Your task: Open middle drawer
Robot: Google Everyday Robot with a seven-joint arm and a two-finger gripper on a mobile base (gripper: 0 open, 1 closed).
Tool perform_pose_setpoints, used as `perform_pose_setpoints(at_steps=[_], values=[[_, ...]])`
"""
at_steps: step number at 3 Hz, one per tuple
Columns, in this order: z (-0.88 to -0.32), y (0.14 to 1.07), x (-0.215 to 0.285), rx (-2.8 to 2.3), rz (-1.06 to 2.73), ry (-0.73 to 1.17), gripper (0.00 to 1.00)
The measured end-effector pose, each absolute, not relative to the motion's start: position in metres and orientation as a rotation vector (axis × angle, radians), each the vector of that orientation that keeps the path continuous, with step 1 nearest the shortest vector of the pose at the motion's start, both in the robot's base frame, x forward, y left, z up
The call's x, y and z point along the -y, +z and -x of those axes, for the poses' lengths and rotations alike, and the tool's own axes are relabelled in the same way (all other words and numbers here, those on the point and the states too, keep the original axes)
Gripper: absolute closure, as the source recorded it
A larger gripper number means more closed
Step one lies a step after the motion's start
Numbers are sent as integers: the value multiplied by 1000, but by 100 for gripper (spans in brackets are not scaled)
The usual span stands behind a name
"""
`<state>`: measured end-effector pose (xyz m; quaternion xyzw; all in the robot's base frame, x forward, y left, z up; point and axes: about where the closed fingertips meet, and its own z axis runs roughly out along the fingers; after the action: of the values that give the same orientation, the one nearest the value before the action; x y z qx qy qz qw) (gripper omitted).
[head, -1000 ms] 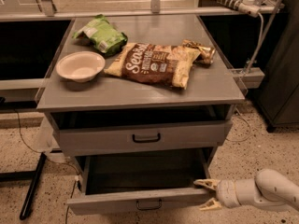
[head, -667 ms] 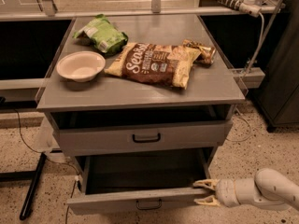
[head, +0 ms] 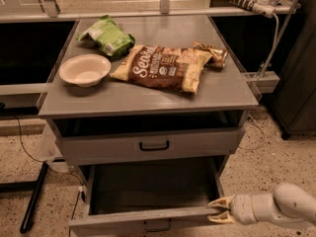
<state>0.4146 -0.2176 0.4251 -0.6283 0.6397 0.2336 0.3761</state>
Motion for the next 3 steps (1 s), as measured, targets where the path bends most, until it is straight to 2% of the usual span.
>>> perform_pose_setpoints(at_steps=[2,3], values=[[-396,426,217,-1624,1628,624,100],[-396,426,217,-1624,1628,624,82]])
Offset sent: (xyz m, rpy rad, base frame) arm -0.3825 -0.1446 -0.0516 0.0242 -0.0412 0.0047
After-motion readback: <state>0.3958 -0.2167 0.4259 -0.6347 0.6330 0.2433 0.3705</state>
